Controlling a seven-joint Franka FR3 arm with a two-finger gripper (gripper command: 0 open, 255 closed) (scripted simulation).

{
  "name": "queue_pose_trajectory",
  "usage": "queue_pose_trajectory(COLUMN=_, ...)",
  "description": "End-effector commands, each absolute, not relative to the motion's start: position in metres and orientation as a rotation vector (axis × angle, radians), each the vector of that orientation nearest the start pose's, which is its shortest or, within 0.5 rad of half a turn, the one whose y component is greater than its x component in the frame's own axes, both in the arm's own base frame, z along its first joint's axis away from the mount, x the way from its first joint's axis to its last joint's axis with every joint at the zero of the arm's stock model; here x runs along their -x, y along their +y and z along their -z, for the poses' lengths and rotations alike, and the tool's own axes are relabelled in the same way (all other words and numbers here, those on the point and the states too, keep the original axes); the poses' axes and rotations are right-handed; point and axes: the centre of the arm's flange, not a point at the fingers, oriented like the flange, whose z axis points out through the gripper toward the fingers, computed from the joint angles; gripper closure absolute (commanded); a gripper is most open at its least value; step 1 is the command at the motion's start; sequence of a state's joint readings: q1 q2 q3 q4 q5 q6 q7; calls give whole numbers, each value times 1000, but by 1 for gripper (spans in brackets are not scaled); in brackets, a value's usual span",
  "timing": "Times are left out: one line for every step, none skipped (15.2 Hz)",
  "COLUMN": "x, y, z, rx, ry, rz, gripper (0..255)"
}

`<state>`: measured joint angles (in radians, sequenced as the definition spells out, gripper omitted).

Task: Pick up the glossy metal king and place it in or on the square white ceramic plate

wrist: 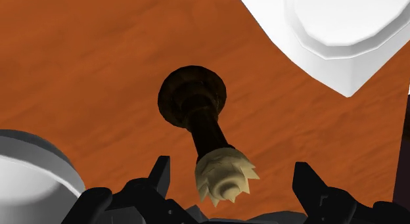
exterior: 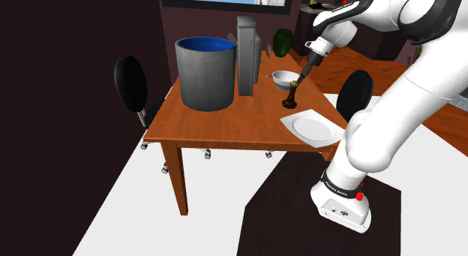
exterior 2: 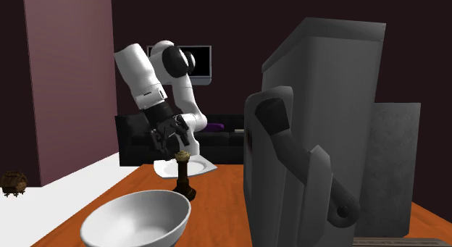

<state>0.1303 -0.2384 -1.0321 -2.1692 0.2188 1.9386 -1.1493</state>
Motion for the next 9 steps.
queue_pose_trajectory(x=-311, y=-390, z=-430, rx=2793, ry=-253, rz=403, gripper=0)
queue_pose_trajectory(x=-313, y=-388, z=-426, rx=2793, ry=-253, rz=403, gripper=0)
queue_pose_trajectory(x=-313, y=-387, z=-423, rx=2793, ry=-253, rz=403, gripper=0)
queue_pose_trajectory(x=-313, y=-387, z=-423, rx=2793, ry=-253, rz=403, gripper=0)
queue_pose_trajectory(x=-313, y=-387, z=-423, rx=2793, ry=-253, rz=403, gripper=0)
queue_pose_trajectory(x=-313, y=-387, z=-423, rx=2793, ry=-253, rz=403, gripper=0)
queue_pose_trajectory(x=-313, y=-387, z=-423, rx=2793, ry=-253, rz=403, gripper=0)
queue_pose_trajectory(x=-313, y=-387, z=-423, rx=2793, ry=-253, rz=403, gripper=0)
queue_pose_trajectory(x=-313, y=-387, z=-423, rx=2793, ry=-253, rz=403, gripper=0)
